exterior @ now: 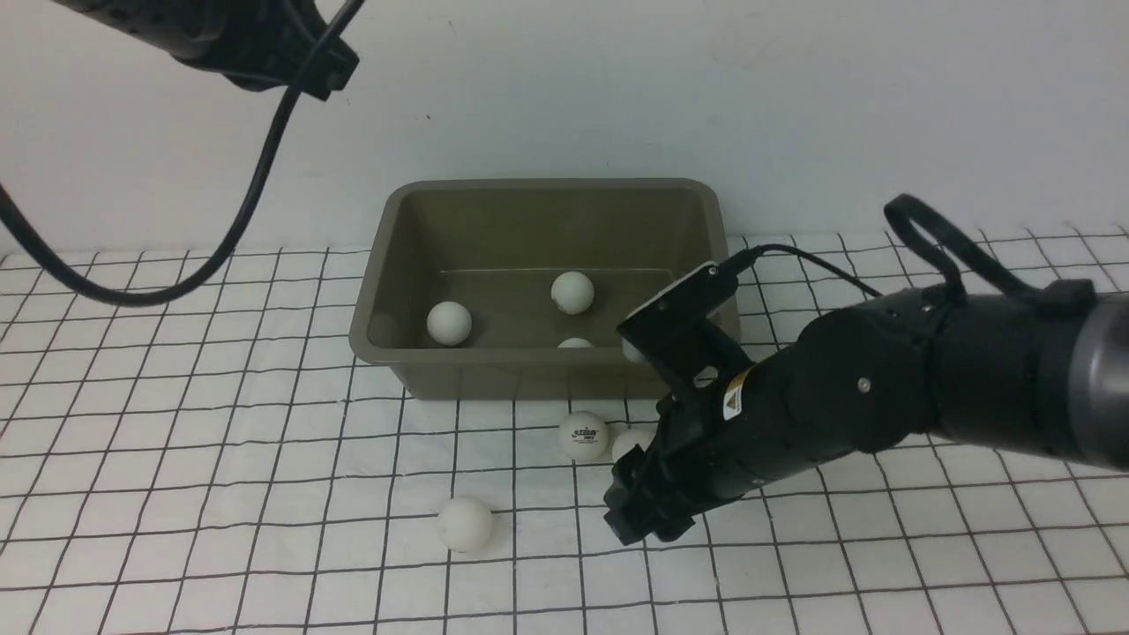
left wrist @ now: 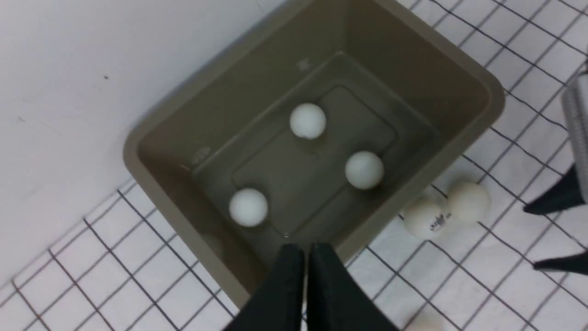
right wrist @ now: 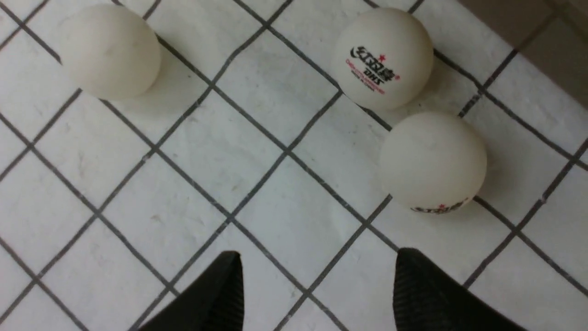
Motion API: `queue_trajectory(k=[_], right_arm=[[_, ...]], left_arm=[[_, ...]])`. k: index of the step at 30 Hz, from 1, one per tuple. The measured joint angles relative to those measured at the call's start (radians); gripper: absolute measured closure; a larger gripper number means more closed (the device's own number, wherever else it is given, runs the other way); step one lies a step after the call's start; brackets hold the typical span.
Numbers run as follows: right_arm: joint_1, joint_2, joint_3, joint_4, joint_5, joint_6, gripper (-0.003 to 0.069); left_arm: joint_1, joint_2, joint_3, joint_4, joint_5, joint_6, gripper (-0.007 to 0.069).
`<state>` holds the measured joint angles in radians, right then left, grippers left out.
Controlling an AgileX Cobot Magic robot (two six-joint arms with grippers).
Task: Put the table tennis balls into the box on the white checkered tablecloth.
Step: 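Reach for and grasp a ping pong ball on the table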
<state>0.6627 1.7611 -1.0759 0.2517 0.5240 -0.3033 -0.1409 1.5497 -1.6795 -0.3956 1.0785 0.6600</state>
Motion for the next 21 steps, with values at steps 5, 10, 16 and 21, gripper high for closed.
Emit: queue_trajectory(k=[5,10,16,21], right_arm=[[0.0,0.025,-0.061,-0.038,0.003,0.004,0.0241],[0.0,0.055,-0.102,-0.114,0.02,0.056,0.0202],[0.0,0.101,-0.149,-0.177,0.065,0.111,0.0197],[0.0,0.128,-0.177,-0.206,0.093,0.129,0.0197]], left_arm=[[0.0,-0.007,0.002,-0.016,0.026,0.0,0.0629],[0.0,-0.113,0.078,-0.016,0.017,0.001,0.0629],[0.0,-0.303,0.19,-0.016,0.004,0.019,0.0629],[0.0,-0.386,0.237,-0.016,0.002,0.022,0.0629]])
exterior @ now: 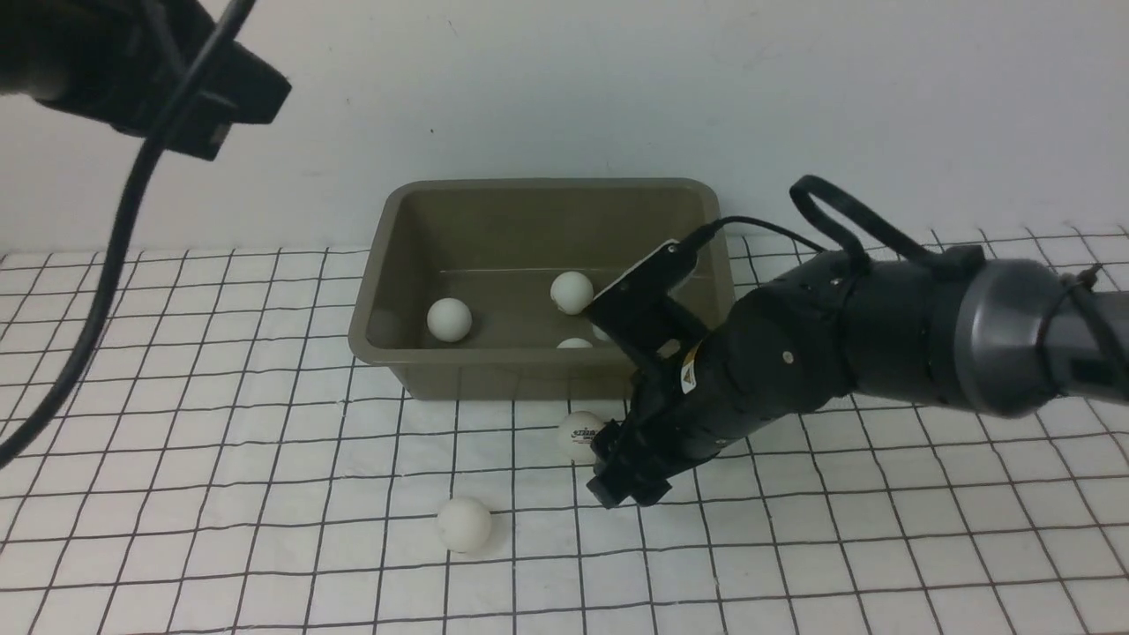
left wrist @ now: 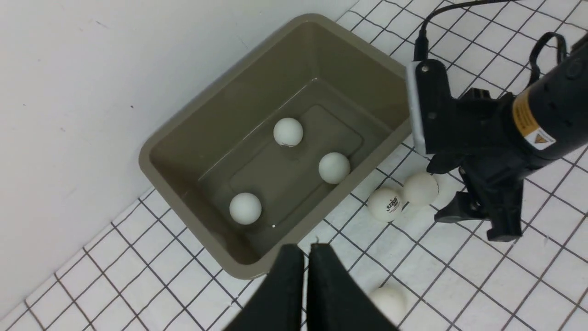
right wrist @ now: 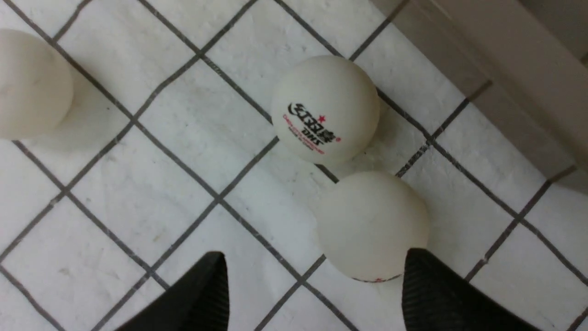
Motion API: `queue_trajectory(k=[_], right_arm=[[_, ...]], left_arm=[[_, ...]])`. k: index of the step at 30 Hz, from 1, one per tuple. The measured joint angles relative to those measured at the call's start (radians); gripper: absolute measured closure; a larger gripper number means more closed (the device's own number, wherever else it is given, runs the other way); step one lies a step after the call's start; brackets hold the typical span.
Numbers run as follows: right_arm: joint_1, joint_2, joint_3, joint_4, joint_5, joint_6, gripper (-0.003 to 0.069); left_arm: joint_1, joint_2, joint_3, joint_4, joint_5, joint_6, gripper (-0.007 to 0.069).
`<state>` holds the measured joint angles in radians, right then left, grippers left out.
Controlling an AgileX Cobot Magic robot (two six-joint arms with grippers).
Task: Put the table tennis balls into the box on the white checkered tablecloth.
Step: 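Reach for and grasp a ping pong ball on the table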
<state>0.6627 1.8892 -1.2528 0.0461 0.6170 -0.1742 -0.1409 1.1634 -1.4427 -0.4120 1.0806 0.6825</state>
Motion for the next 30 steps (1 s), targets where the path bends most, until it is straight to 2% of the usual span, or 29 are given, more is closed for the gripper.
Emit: queue_trajectory(k=[13,30], right_arm=[[0.0,0.053,-0.033,-0.13,0.009,0.092,0.0197],[0.0,0.159,-0.127,-0.147,0.063,0.103,0.0197]], left_arm=[[0.0,-0.102,0.05,-0.005,0.043,0.0,0.0629],[0.0,-0.144,0.053,-0.074,0.13,0.003,0.0627]])
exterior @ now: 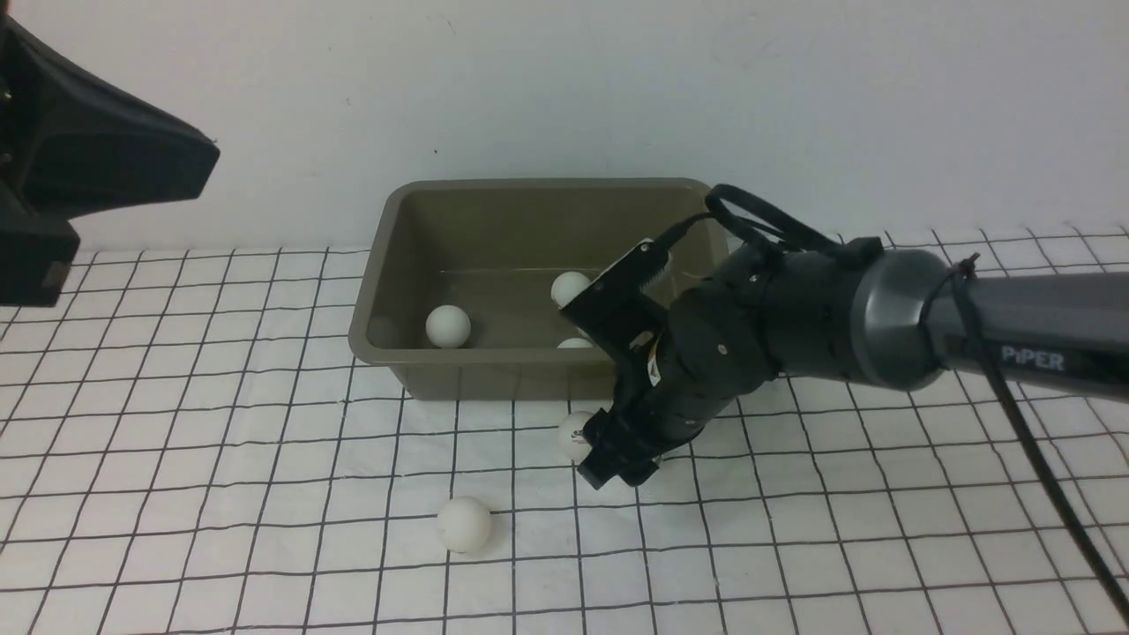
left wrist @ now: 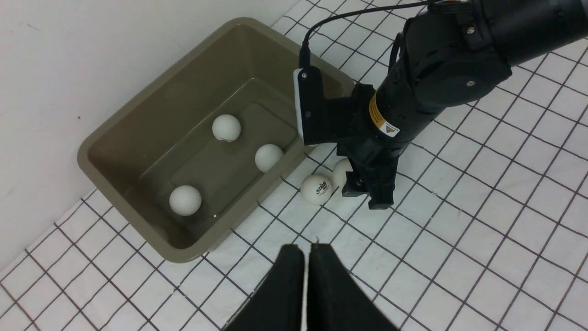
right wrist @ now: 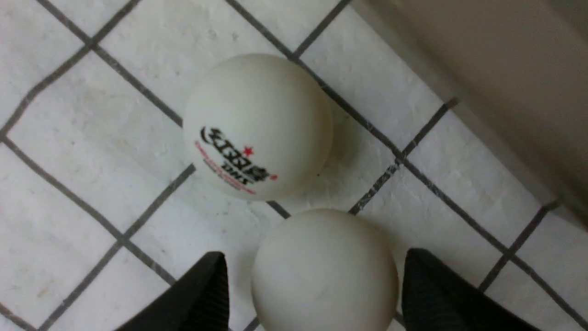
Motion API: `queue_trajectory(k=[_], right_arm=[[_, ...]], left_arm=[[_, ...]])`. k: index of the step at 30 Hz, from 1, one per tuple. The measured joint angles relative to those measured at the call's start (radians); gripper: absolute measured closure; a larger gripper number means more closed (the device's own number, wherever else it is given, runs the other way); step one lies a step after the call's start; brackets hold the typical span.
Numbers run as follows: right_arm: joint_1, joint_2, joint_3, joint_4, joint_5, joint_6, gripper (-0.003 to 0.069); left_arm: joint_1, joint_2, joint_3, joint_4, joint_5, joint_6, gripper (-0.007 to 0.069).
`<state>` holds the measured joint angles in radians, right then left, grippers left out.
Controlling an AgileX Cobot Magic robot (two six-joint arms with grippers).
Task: Put the table tennis balls into the box on the white checkered tablecloth.
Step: 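Reach for and grasp a ping pong ball on the table, then release the ping pong ball into the bin and lift the gripper away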
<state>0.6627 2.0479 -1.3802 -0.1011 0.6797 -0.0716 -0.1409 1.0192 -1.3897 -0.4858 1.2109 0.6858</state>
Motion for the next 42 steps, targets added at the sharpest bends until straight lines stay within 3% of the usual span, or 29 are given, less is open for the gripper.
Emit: queue_trajectory(k=[6,12,25,31,36,42], right_arm=[[0.0,0.024,-0.001,0.0,0.001,0.011,0.0218],[0.0,0.027,-0.006,-0.034,0.0,0.054,0.0303],[0.0,0.024,-0.016,-0.081,0.082,0.097,0.03],[0.008,-0.057,-0.016,0.005,0.188,0.06,0.03],[0.055,-0.26,-0.016,0.072,0.184,0.002,0.03],[0.023,-0.298,-0.136,-0.027,0.096,0.011,0.03]], left_arm=[[0.0,-0.001,0.0,0.0,0.042,0.0,0.0607],[0.0,-0.001,0.0,0.0,0.045,0.0,0.0571],[0.0,-0.001,0.0,0.004,0.045,0.0,0.0517],[0.0,-0.002,0.03,0.034,0.046,0.0,0.046],[0.0,-0.002,0.161,0.045,0.046,0.0,0.0393],[0.0,0.0,0.374,0.043,-0.068,0.0,0.0318]])
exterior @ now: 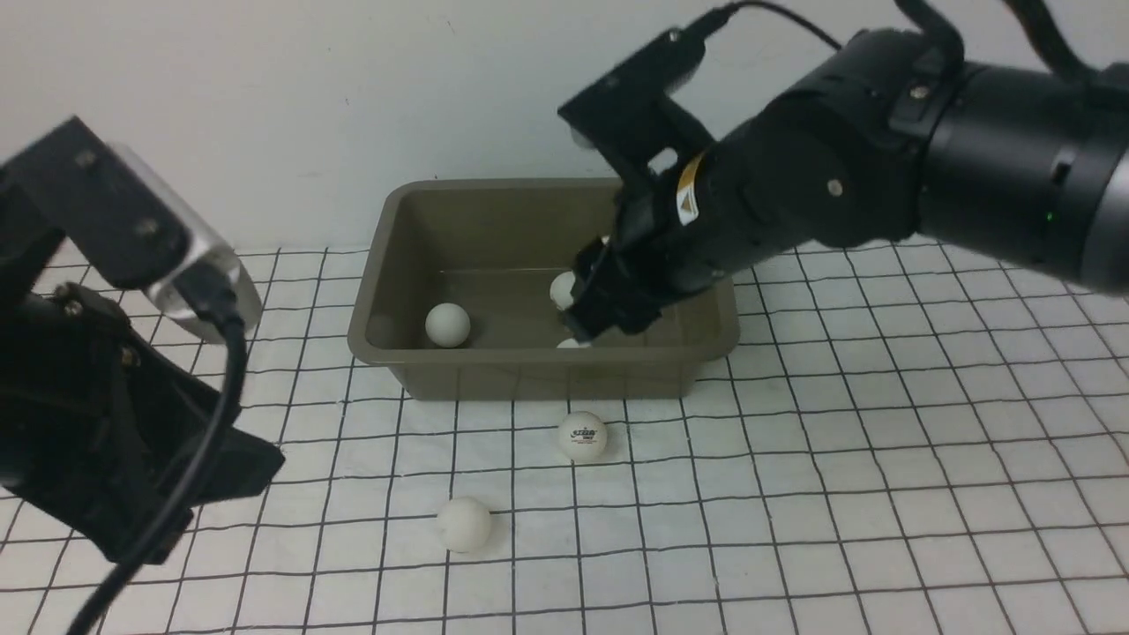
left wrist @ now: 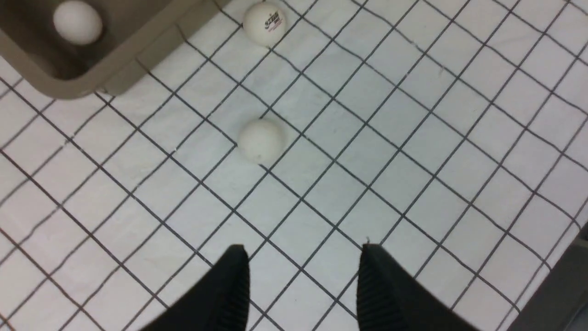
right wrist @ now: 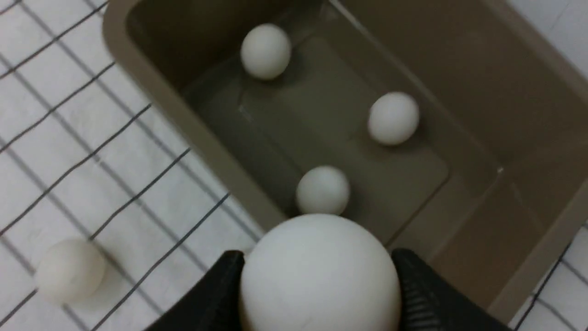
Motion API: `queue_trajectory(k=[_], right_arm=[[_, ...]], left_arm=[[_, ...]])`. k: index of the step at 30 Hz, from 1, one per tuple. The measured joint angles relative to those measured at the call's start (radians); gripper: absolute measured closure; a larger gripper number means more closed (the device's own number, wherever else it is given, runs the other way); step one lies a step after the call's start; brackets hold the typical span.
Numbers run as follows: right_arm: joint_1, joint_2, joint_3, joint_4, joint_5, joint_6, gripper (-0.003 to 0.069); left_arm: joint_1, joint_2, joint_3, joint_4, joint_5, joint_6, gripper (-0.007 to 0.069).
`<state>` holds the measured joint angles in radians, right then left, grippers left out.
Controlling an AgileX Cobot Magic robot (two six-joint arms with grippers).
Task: Put the table tennis balls into the box on the white checkered tablecloth.
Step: 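Release the ping pong ball into the bin and lift the gripper away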
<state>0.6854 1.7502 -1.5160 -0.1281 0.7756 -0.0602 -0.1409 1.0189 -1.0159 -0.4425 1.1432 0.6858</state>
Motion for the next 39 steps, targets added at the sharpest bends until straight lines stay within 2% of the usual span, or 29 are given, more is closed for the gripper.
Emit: queue_trajectory(k=[7,15,21,39], right_arm=[[-0.113,0.282,-0.322,-0.011,0.032,-0.009,0.03],[-0.178,0.578,-0.646,0.065,0.139,-0.109,0.03],[-0.192,0.634,-0.723,0.092,0.114,-0.112,0.03],[-0.222,0.669,-0.729,0.128,0.085,-0.112,0.03]], left_arm=[[0.0,0.061,0.124,-0.081,-0.131,0.021,0.0225],[0.0,0.207,0.126,-0.108,-0.199,0.023,0.0207],[0.0,0.317,0.126,-0.178,-0.258,0.074,0.0206],[0.0,0.542,0.126,-0.348,-0.345,0.242,0.0206]])
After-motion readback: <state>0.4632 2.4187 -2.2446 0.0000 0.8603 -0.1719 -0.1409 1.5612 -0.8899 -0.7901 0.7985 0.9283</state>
